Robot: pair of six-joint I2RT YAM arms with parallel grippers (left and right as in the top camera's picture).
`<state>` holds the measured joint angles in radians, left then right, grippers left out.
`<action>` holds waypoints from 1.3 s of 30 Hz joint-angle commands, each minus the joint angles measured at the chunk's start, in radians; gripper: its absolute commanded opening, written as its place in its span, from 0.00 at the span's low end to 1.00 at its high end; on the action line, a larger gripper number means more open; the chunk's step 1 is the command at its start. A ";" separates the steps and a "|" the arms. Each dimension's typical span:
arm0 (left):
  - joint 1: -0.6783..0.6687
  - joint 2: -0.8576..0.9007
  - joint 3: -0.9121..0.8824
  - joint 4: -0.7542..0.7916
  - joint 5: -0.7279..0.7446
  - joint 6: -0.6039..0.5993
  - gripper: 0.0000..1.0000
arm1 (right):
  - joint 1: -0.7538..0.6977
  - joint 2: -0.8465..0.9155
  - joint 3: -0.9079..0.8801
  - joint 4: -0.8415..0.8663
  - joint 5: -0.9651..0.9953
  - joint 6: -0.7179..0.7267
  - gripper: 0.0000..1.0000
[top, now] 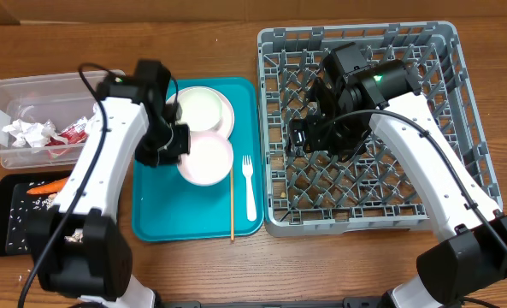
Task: Sort waste into correct bins and load items into the dishwasher
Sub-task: 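Move the left gripper to the pink bowl on the teal tray and grasp its rim, then lift the pink bowl toward the right gripper and grasp it with the right gripper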
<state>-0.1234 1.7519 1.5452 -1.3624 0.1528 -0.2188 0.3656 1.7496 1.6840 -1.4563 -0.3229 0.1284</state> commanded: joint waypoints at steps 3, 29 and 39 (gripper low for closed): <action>-0.052 -0.032 0.089 -0.028 0.113 -0.026 0.04 | 0.014 -0.029 0.024 0.012 -0.016 0.014 0.99; -0.107 -0.032 0.090 -0.002 0.167 -0.029 0.04 | 0.216 -0.013 0.019 0.222 0.089 0.032 0.80; -0.107 -0.032 0.090 -0.002 0.211 -0.020 0.04 | 0.224 0.034 -0.011 0.322 0.098 0.055 0.20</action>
<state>-0.2279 1.7271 1.6173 -1.3651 0.3336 -0.2371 0.5850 1.7676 1.6817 -1.1549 -0.2420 0.1741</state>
